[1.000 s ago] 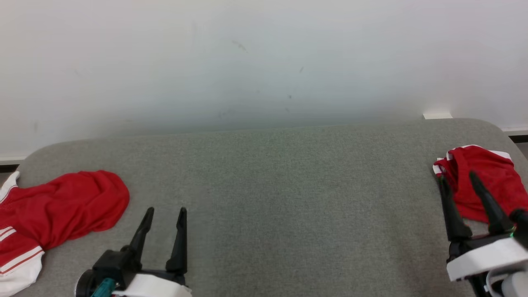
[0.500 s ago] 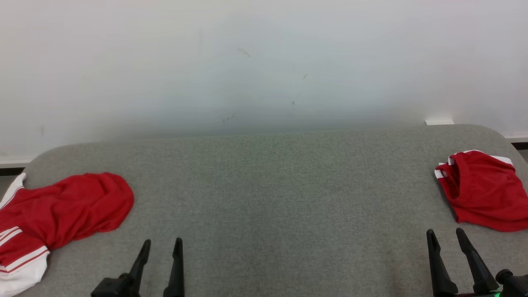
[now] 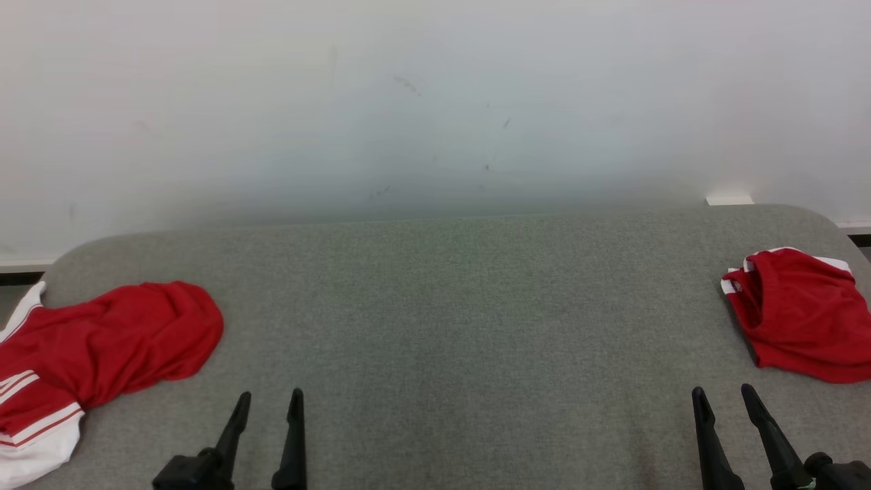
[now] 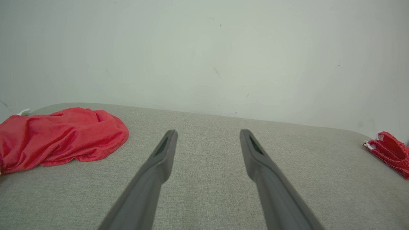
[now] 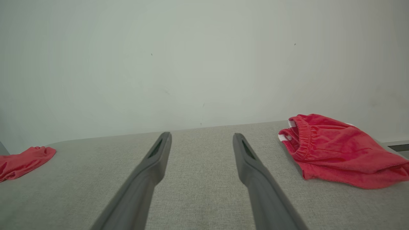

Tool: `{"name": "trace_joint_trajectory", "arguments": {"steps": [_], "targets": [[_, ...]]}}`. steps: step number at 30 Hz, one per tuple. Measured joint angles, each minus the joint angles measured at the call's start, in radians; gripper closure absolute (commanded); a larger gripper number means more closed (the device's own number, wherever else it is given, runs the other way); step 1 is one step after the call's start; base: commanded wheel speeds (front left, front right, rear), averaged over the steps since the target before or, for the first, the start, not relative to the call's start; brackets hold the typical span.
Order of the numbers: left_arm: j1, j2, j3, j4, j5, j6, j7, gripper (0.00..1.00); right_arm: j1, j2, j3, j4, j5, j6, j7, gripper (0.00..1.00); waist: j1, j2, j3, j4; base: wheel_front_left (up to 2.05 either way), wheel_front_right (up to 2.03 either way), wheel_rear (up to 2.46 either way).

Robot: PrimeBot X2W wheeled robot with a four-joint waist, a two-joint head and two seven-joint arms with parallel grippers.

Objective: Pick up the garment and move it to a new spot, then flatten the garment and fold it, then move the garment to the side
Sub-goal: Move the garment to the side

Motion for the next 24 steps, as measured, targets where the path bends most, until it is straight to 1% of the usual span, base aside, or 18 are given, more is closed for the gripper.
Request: {"name": "trace_joint_trajectory", "arguments": {"steps": [5,11,12,13,14,15,18,19,20,21,22,23,24], "targets": [[-0.002,0.0,-0.004,0.001,0.0,0.0,0.0,0.0,0.0,0.002,0.006,0.002,-0.004,0.0,0.0,0.0,0.0,0.0,0.0,0.007,0.0,0.0,0.0],[-0.021,0.0,0.0,0.002,0.0,0.0,0.0,0.0,0.001,0.004,0.014,0.007,-0.007,0.0,0.0,0.0,0.0,0.0,-0.001,0.063,0.0,0.0,0.0],[-0.021,0.0,0.0,0.002,0.0,0.0,0.0,0.0,0.001,0.004,0.014,0.007,-0.007,0.0,0.0,0.0,0.0,0.0,-0.001,0.063,0.0,0.0,0.0],[-0.025,0.0,0.001,0.003,0.004,0.001,0.0,0.0,0.002,0.006,0.021,0.01,-0.007,0.0,0.0,0.0,0.0001,0.0,-0.002,0.09,0.0,0.0,0.0],[-0.027,0.0,0.005,0.002,0.005,0.002,0.0,0.0,0.0,0.007,0.028,0.013,-0.006,0.0,0.0,0.0,0.0,0.0,-0.002,0.105,0.0,0.0,0.0],[-0.027,0.0,0.005,0.002,0.005,0.002,0.0,0.0,0.0,0.007,0.028,0.013,-0.006,0.0,0.0,0.0,0.0,0.0,-0.002,0.105,0.0,0.0,0.0],[-0.034,0.0,0.015,0.004,0.011,0.007,0.0,0.0,-0.002,0.011,0.043,0.016,-0.002,0.0,0.0,0.0,0.0001,0.0,-0.002,0.156,0.0,0.0,0.0],[-0.035,0.0,0.021,0.01,0.015,0.01,0.0,0.0,-0.006,0.015,0.053,0.018,0.001,0.0,0.0,0.0,0.0001,0.0,-0.001,0.194,0.0,0.0,0.0],[-0.035,0.0,0.021,0.01,0.015,0.01,0.0,0.0,-0.006,0.015,0.053,0.018,0.001,0.0,0.0,0.0,0.0001,0.0,-0.001,0.194,0.0,0.0,0.0],[-0.035,0.0,0.023,0.012,0.016,0.01,0.0,0.0,-0.008,0.018,0.056,0.019,0.001,0.0,0.0,0.0,0.0001,0.0,0.0,0.213,0.0,0.0,0.0],[-0.035,0.0,0.028,0.013,0.021,0.011,0.0,0.0,-0.012,0.022,0.063,0.02,0.001,0.0,0.0,0.0,0.0001,0.0,0.001,0.232,0.0,0.0,0.0],[-0.035,0.0,0.033,0.016,0.025,0.012,0.0,0.0,-0.016,0.03,0.067,0.022,0.001,0.0,0.0,0.0,0.0001,0.0,0.002,0.271,0.0,0.0,0.0],[-0.035,0.0,0.033,0.016,0.025,0.012,0.0,0.0,-0.016,0.03,0.067,0.022,0.001,0.0,0.0,0.0,0.0001,0.0,0.002,0.271,0.0,0.0,0.0]]}}
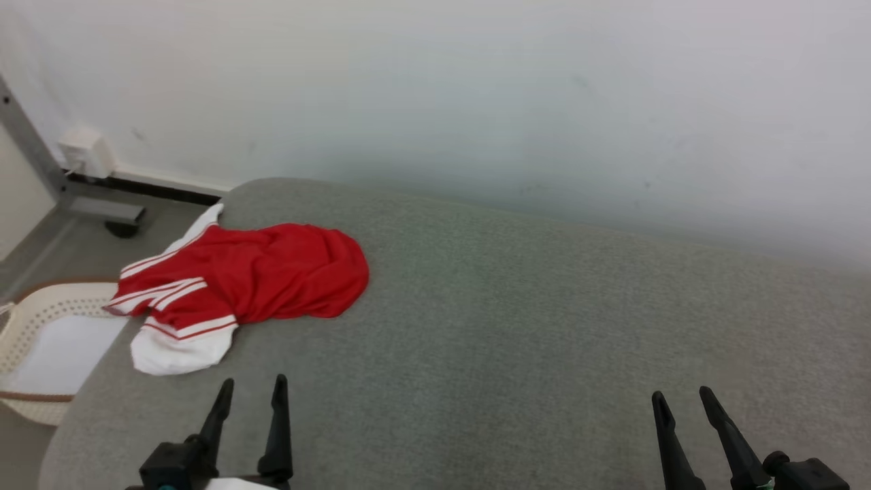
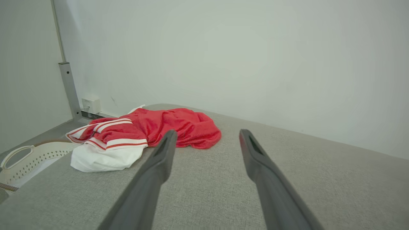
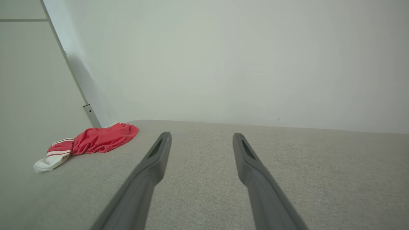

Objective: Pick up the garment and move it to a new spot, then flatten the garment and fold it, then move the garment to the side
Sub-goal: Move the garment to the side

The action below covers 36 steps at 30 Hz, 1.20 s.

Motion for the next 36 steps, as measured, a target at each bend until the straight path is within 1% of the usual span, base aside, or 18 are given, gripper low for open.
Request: {"name": "trace_joint_trajectory", "arguments": {"steps": [5,9,12,16,22,25,29,32,34,36], "targets": [[0.0,0.0,0.015,0.007,0.007,0.004,0.0,0.0,-0.013,0.007,0.017,0.001,0.003,0.0,0.0,0.0,0.0,0.0,0.007,0.094,0.0,0.0,0.0],[0.0,0.001,0.025,0.011,0.007,0.009,0.0,0.0,-0.021,0.01,0.031,0.003,0.003,0.0,0.0,0.0,0.0,0.0,0.015,0.153,0.0,0.0,0.0],[0.0,0.0,0.025,0.01,0.006,0.012,0.0,0.0,-0.023,0.012,0.037,0.007,0.003,0.0,0.0,0.0,0.0,0.0,0.021,0.182,0.0,0.0,0.0],[-0.004,0.0,0.028,0.012,0.002,0.016,0.0,0.0,-0.03,0.011,0.038,0.008,0.003,0.0,0.0,0.0,0.0,0.0,0.028,0.197,0.0,0.0,0.0],[-0.08,0.007,0.052,0.042,0.003,0.019,0.0,0.0,-0.042,0.011,0.041,-0.016,-0.001,0.0,0.0,0.0,0.0,0.0,0.038,0.183,0.0,0.0,0.0],[-0.148,0.042,0.069,0.08,0.007,0.016,0.006,0.0,-0.044,0.01,0.034,-0.038,-0.005,0.0,0.0,0.0,0.0,0.0,0.049,0.165,0.0,0.0,0.0],[-0.271,0.088,0.08,0.126,0.006,0.009,0.093,0.0,-0.066,0.008,0.033,-0.067,-0.019,0.0,0.0,0.0,0.0,0.0,0.076,0.129,0.0,0.0,0.0],[-0.37,0.123,0.093,0.162,-0.012,-0.004,0.162,0.0,-0.084,0.002,0.029,-0.086,-0.022,0.0,0.0,0.0,0.0001,0.0,0.105,0.095,0.0,0.0,0.0],[-0.425,0.159,0.093,0.2,-0.013,-0.024,0.198,0.0,-0.102,-0.002,0.031,-0.099,-0.022,0.0,0.0,0.0,0.0001,0.0,0.127,0.067,0.0,0.0,0.0],[-0.478,0.176,0.105,0.253,-0.035,-0.036,0.229,0.0,-0.12,-0.004,0.031,-0.105,-0.026,0.0,0.0,0.0,0.0001,0.0,0.152,0.038,0.0,0.0,0.0]]}}
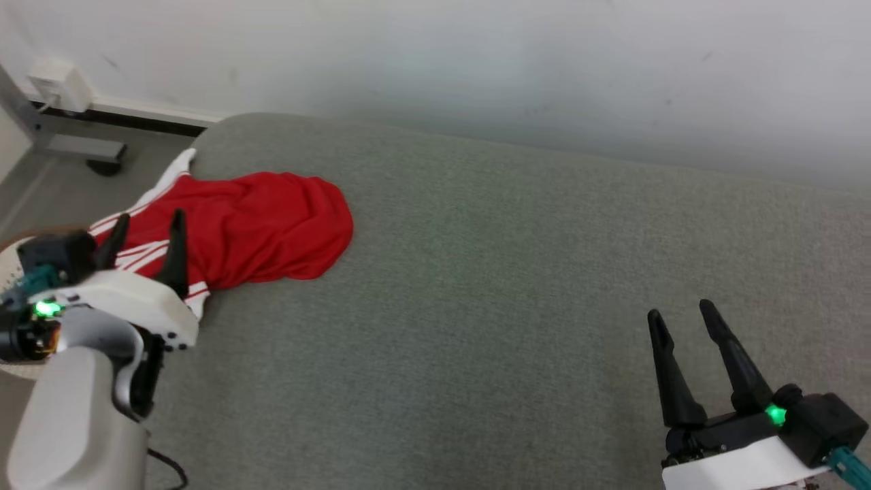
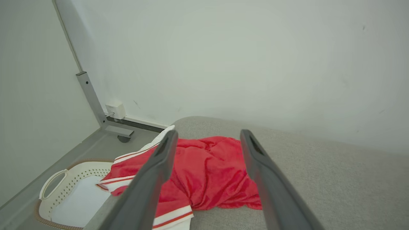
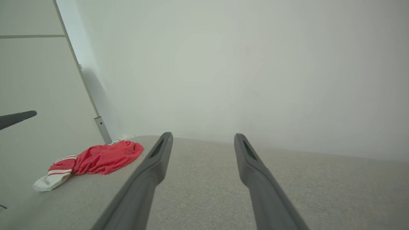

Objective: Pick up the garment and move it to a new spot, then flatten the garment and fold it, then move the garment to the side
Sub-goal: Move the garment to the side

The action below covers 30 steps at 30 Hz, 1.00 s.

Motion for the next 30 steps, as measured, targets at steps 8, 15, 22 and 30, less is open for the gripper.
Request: {"name": "trace_joint_trajectory", "arguments": {"steps": [8,15,22,30], "targets": [[-0.196,0.088,0.054,0.241,-0.071,-0.027,0.083,0.0,-0.075,-0.016,-0.009,-0.027,0.001,0.0,0.0,0.0,0.0001,-0.0001,0.105,-0.135,0.0,0.0,0.0],[-0.329,0.16,0.091,0.425,-0.104,-0.007,0.158,0.0,-0.136,-0.012,-0.012,-0.06,0.001,0.0,0.0,0.0,0.0002,0.0,0.215,-0.233,0.0,0.0,0.0],[-0.4,0.225,0.081,0.615,-0.119,-0.02,0.333,0.0,-0.168,0.0,-0.01,-0.068,0.001,0.0,0.0,0.0,0.0001,0.0001,0.32,-0.328,0.0,0.0,0.0],[-0.433,0.237,0.051,0.671,-0.12,-0.038,0.375,1.0,-0.168,0.0,-0.013,-0.057,-0.001,0.0,0.0,0.0,0.0001,0.0,0.317,-0.339,0.0,0.0,0.0]]}}
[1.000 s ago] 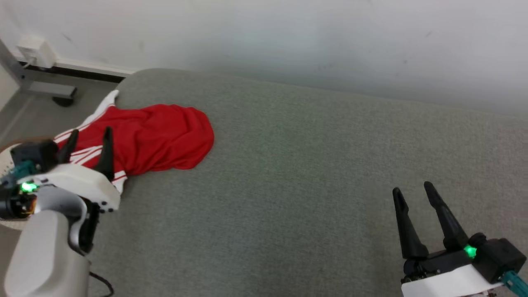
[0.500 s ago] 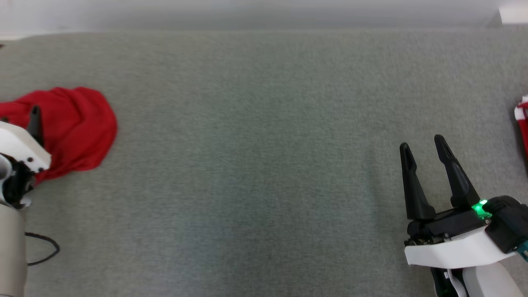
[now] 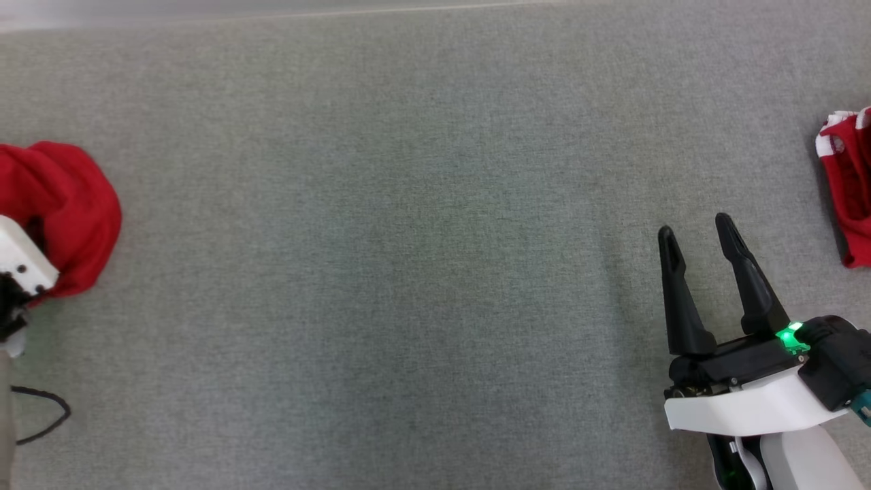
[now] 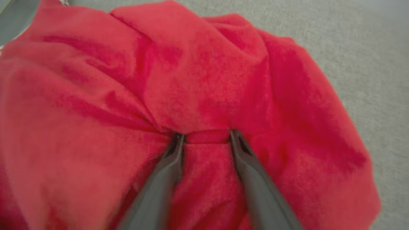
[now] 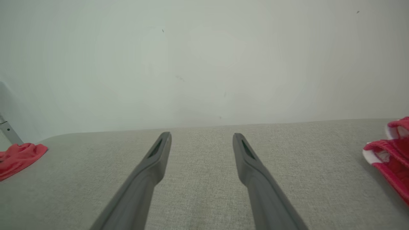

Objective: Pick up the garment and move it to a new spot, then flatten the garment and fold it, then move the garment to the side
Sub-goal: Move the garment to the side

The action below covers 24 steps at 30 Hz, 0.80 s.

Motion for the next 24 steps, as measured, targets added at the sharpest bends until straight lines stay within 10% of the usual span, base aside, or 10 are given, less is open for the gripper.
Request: {"name": "trace_joint_trajectory", "arguments": {"steps": [24], "targets": [[0.047,-0.083,-0.277,-0.15,-0.022,-0.038,-0.198,1.0,0.165,0.027,-0.017,0.08,0.008,0.0,0.0,0.0,-0.0002,-0.0001,-0.381,0.034,0.0,0.0,0.0]]}}
